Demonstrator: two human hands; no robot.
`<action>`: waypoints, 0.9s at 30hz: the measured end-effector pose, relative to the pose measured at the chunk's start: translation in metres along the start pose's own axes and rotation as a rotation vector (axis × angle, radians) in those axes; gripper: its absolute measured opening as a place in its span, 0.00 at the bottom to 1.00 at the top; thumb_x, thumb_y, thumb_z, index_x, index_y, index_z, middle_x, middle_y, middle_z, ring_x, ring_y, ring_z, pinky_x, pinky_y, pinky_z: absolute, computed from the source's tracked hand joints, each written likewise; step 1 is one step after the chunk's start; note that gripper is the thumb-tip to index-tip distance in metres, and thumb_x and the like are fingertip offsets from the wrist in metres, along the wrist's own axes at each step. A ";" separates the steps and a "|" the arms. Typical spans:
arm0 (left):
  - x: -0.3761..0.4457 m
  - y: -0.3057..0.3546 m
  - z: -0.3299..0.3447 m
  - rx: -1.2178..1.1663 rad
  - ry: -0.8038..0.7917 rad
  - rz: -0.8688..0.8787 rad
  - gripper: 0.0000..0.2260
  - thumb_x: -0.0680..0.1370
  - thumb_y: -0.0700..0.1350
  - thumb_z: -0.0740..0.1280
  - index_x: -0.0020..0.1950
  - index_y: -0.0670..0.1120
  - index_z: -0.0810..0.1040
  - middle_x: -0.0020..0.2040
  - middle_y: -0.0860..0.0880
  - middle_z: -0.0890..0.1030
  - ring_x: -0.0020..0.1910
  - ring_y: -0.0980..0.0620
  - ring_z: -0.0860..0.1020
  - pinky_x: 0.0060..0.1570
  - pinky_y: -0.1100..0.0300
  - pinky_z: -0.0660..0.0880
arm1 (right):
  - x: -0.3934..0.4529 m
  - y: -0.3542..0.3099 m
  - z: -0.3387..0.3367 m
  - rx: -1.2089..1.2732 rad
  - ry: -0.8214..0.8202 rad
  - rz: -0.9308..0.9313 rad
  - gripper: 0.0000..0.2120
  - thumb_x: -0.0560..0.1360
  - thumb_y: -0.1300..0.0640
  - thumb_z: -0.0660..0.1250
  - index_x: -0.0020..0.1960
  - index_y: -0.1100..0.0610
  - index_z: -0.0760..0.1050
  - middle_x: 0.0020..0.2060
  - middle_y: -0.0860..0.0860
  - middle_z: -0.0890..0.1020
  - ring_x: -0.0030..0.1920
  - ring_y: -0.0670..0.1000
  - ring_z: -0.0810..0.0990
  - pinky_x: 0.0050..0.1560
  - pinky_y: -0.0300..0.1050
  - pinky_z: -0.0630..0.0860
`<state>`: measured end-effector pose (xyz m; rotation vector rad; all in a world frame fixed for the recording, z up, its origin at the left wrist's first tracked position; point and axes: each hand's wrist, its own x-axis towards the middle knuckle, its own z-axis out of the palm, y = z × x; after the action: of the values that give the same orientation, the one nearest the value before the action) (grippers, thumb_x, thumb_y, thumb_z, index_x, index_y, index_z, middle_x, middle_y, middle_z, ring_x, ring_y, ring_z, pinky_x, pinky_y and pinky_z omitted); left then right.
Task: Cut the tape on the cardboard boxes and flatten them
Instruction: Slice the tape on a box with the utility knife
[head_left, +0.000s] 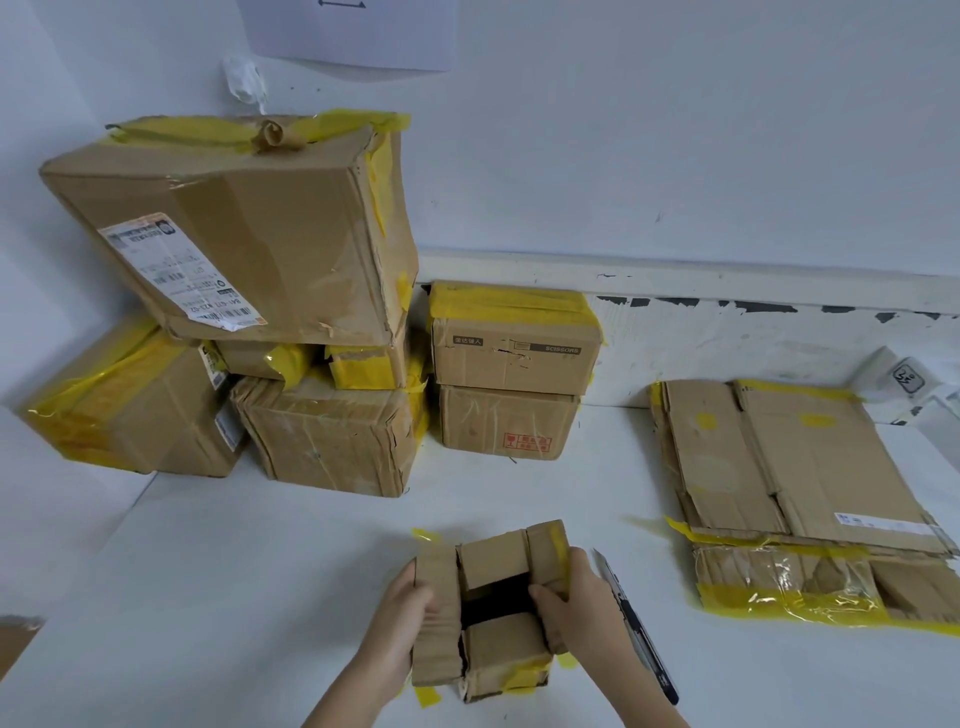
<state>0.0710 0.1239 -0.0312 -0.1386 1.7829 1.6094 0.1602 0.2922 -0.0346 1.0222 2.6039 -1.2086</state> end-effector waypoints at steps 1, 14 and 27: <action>0.000 -0.005 -0.002 -0.016 -0.002 0.006 0.20 0.74 0.27 0.51 0.54 0.45 0.76 0.45 0.45 0.78 0.41 0.48 0.75 0.37 0.60 0.71 | 0.000 -0.001 -0.001 0.039 0.001 0.011 0.13 0.77 0.52 0.64 0.52 0.56 0.62 0.36 0.46 0.73 0.38 0.49 0.74 0.32 0.38 0.71; -0.005 -0.027 0.012 0.932 0.183 0.767 0.19 0.80 0.37 0.59 0.70 0.46 0.69 0.67 0.59 0.62 0.68 0.53 0.63 0.63 0.75 0.56 | -0.014 0.009 -0.003 -0.552 0.177 -0.430 0.28 0.82 0.48 0.38 0.71 0.61 0.67 0.73 0.52 0.64 0.73 0.51 0.63 0.72 0.40 0.47; -0.012 -0.028 0.020 1.048 -0.178 0.532 0.17 0.71 0.56 0.70 0.57 0.55 0.70 0.75 0.52 0.34 0.72 0.55 0.46 0.64 0.67 0.55 | 0.013 -0.009 0.007 -0.484 -0.068 -0.299 0.34 0.76 0.62 0.56 0.77 0.46 0.45 0.70 0.53 0.59 0.66 0.55 0.66 0.55 0.42 0.71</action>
<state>0.1031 0.1312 -0.0472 0.9885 2.3831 0.7451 0.1437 0.2896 -0.0381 0.5064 2.8489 -0.5765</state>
